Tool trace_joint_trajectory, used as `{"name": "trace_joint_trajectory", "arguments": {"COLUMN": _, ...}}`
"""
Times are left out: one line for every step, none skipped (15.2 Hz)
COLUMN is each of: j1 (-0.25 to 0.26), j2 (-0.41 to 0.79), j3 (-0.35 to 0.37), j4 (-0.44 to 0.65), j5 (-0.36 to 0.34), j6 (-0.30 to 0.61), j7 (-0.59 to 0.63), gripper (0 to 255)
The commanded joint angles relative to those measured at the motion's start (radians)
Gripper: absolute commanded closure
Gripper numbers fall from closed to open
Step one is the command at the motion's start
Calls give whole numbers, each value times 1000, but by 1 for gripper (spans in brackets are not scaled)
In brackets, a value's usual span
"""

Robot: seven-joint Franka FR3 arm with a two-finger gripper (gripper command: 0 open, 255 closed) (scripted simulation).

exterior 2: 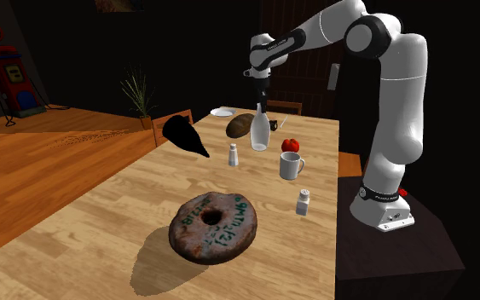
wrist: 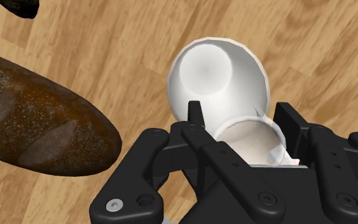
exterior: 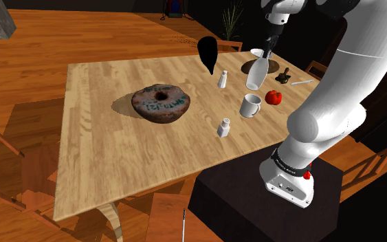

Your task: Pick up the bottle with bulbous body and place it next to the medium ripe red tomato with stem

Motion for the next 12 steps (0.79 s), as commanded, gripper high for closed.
{"name": "trace_joint_trajectory", "arguments": {"j1": 0, "j2": 0, "j3": 0, "j4": 0, "j5": 0, "j6": 0, "j7": 0, "gripper": 255}}
{"name": "trace_joint_trajectory", "arguments": {"j1": 0, "j2": 0, "j3": 0, "j4": 0, "j5": 0, "j6": 0, "j7": 0, "gripper": 0}}
{"name": "trace_joint_trajectory", "arguments": {"j1": 0, "j2": 0, "j3": 0, "j4": 0, "j5": 0, "j6": 0, "j7": 0, "gripper": 0}}
{"name": "trace_joint_trajectory", "arguments": {"j1": 0, "j2": 0, "j3": 0, "j4": 0, "j5": 0, "j6": 0, "j7": 0, "gripper": 0}}
{"name": "trace_joint_trajectory", "arguments": {"j1": 0, "j2": 0, "j3": 0, "j4": 0, "j5": 0, "j6": 0, "j7": 0, "gripper": 0}}
{"name": "trace_joint_trajectory", "arguments": {"j1": 0, "j2": 0, "j3": 0, "j4": 0, "j5": 0, "j6": 0, "j7": 0, "gripper": 0}}
{"name": "trace_joint_trajectory", "arguments": {"j1": 0, "j2": 0, "j3": 0, "j4": 0, "j5": 0, "j6": 0, "j7": 0, "gripper": 0}}
{"name": "trace_joint_trajectory", "arguments": {"j1": 2, "j2": -7, "j3": 0, "j4": 26, "j5": -3, "j6": -32, "j7": 2, "gripper": 0}}
{"name": "trace_joint_trajectory", "arguments": {"j1": 3, "j2": -12, "j3": 0, "j4": 53, "j5": -5, "j6": -64, "j7": 3, "gripper": 0}}
{"name": "trace_joint_trajectory", "arguments": {"j1": 4, "j2": -16, "j3": 0, "j4": 82, "j5": -7, "j6": -97, "j7": 4, "gripper": 0}}
{"name": "trace_joint_trajectory", "arguments": {"j1": 5, "j2": -18, "j3": 0, "j4": 106, "j5": -7, "j6": -122, "j7": 5, "gripper": 0}}
{"name": "trace_joint_trajectory", "arguments": {"j1": 5, "j2": -18, "j3": 0, "j4": 106, "j5": -7, "j6": -122, "j7": 5, "gripper": 0}}
